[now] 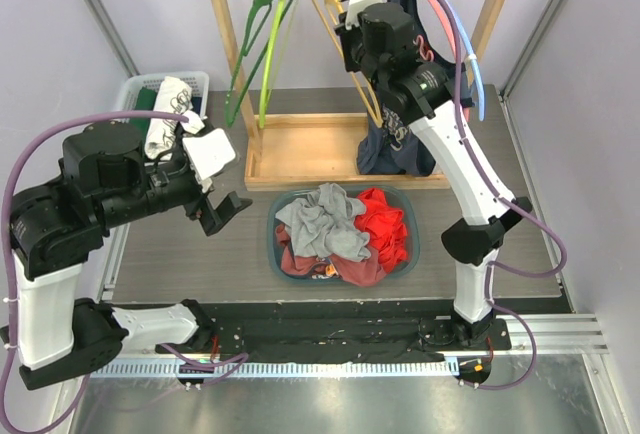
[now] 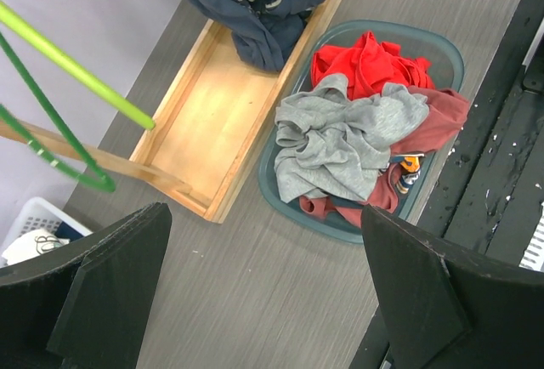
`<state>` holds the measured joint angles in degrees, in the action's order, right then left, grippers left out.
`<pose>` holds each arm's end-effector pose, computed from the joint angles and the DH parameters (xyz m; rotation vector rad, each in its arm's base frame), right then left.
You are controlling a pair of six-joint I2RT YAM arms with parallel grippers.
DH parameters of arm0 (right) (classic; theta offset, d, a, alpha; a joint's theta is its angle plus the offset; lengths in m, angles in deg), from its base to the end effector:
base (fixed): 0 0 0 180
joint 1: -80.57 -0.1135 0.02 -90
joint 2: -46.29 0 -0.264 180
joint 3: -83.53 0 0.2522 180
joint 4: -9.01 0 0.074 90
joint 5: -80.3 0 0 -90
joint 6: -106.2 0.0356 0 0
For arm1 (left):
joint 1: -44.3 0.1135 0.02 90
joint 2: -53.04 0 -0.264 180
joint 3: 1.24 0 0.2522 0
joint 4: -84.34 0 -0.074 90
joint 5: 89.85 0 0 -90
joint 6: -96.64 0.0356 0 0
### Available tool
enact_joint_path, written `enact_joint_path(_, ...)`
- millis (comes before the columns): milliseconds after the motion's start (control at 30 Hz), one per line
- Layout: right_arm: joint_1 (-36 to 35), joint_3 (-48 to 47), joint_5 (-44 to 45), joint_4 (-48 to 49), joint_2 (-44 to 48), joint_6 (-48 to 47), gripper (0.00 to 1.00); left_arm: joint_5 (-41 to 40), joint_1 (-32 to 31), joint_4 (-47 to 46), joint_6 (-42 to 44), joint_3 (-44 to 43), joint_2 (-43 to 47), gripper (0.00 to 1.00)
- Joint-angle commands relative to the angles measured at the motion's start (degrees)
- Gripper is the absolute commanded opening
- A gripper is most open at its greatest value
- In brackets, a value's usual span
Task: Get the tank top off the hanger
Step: Place the hanger at the clothesline.
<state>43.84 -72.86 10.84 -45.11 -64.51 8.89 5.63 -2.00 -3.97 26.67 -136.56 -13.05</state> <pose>0.3252 0.2270 0.5245 -0.3892 1.6658 0.0734 0.0691 -0.0772 0.5488 1.1367 1.6234 -0.3933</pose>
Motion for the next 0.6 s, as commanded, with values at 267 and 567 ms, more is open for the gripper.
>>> enact_joint_path(267, 0.08, -4.76, 0.47, 6.25, -1.6, -0.69, 0.01, 1.64, 2.01, -0.32, 0.53, 0.53, 1.66, 1.0)
enact_joint_path(567, 0.17, -6.43, -0.49, 8.1, -4.77, -0.42, 0.01, 2.08, 2.88, -0.24, 0.53, 0.71, 2.45, 1.0)
